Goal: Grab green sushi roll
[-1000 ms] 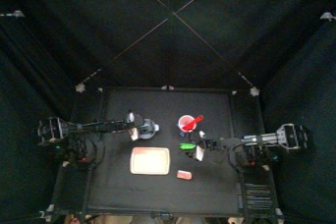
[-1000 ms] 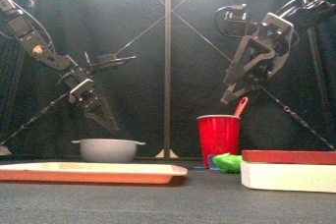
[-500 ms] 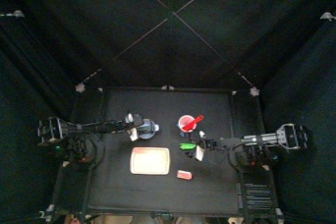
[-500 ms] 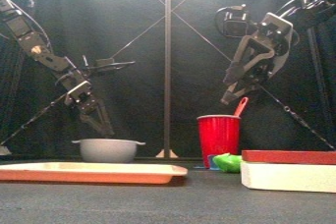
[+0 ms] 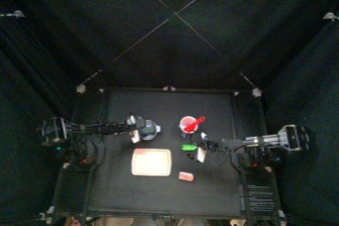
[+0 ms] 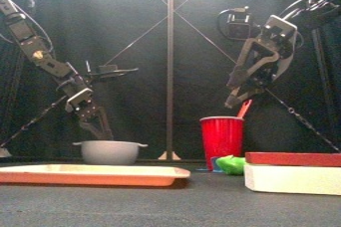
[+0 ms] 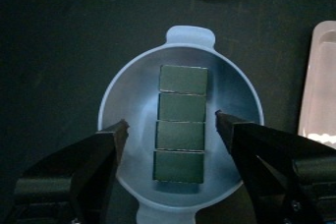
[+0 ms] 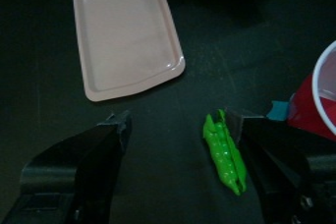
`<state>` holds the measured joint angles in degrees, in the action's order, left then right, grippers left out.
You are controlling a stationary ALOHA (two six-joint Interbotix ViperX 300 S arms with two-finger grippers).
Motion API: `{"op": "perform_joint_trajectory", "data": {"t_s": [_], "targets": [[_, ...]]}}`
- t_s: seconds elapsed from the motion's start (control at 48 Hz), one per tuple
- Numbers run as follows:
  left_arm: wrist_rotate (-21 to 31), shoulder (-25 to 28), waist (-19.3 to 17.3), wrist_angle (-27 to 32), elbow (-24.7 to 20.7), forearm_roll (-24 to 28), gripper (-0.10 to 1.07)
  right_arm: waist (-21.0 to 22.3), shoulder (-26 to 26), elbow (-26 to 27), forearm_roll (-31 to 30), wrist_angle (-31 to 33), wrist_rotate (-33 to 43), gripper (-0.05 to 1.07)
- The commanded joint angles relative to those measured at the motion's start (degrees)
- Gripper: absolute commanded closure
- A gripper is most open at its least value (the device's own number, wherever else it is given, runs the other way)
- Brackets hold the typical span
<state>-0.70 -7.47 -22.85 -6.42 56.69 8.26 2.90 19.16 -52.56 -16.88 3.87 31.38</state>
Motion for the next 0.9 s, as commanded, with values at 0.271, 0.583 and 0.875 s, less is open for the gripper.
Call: {"op": "perform_joint_trajectory", "data": {"t_s": [0.271, 0.583, 0.875], "targets": [[0.09, 1.49, -0.18, -0.53, -1.23, 0.53, -0.04, 0.09, 0.44, 0.70, -0.09, -0.53, -0.09, -0.02], [0.09, 1.67, -0.18, -0.53, -1.41, 0.70, 0.08, 0.09, 0.44, 0.70, -0.09, -0.53, -0.09, -0.02], [0.09, 1.67, -0.18, -0.53, -1.41, 0.70, 0.11, 0.09, 0.44, 0.70, -0.18, -0.53, -0.09, -0.02]]}}
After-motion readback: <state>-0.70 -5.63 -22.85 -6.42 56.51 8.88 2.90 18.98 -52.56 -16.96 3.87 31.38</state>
